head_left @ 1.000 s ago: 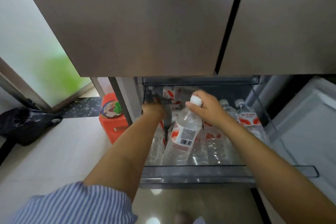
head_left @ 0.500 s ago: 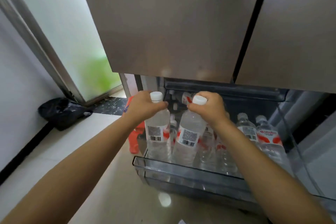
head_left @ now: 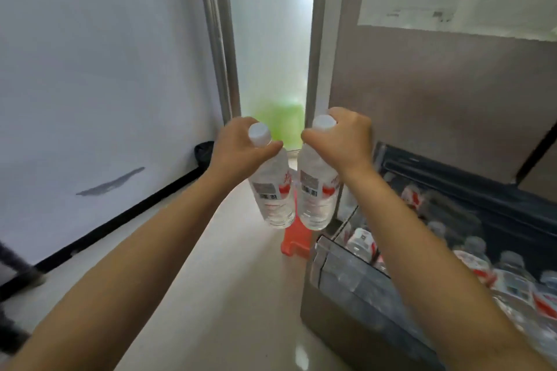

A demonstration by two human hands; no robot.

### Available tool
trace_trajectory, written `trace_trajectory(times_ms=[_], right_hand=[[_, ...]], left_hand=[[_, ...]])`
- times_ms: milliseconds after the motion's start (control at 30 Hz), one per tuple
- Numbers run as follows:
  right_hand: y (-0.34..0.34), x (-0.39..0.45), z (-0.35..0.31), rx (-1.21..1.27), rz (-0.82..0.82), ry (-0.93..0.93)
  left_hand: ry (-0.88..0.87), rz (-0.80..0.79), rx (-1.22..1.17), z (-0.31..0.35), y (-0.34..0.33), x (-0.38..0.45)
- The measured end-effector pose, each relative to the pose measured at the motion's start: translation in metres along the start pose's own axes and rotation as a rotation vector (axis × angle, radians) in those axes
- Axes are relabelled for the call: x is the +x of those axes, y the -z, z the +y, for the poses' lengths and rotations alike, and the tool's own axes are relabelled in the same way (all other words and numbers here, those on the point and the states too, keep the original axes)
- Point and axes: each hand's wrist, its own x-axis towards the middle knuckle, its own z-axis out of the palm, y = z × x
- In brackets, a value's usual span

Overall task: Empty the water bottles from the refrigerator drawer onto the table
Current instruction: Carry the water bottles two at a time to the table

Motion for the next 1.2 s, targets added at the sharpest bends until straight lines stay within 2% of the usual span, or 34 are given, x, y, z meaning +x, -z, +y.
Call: trace_trajectory(times_ms=[100, 233, 367, 500, 633, 800, 1000, 1200], right_hand=[[-0.042, -0.023, -0.043, 0.068, -0.188, -0.023], [-0.097, -0.062, -0.096, 0.097, -0.423, -0.002], [-0.149, -0.099, -0.152, 0.058, -0.721, 0.116], [-0.200, -0.127, -0.212, 0.095, -0.931, 0.209], [-0.253, -0.148, -0.275, 0.126, -1.109, 0.410], [-0.335, -0.164, -0.360, 0.173, -1.187, 0.563], [-0.432, -0.183, -0.459, 0.206, -1.162, 0.655], [-0.525, -0.219, -0.553, 0.216, -1.129, 0.583]], left_hand=[[0.094, 0.041, 0.148, -0.029, 0.051, -0.026], [0.244, -0.004, 0.317, -0.080, 0.120, -0.066], [0.407, -0.060, 0.451, -0.132, 0.187, -0.108], [0.614, -0.029, 0.508, -0.187, 0.254, -0.143], [0.739, -0.022, 0.536, -0.237, 0.318, -0.163], [0.818, -0.024, 0.547, -0.295, 0.401, -0.163], [0.906, 0.063, 0.567, -0.362, 0.494, -0.164], [0.973, 0.130, 0.597, -0.445, 0.589, -0.173]])
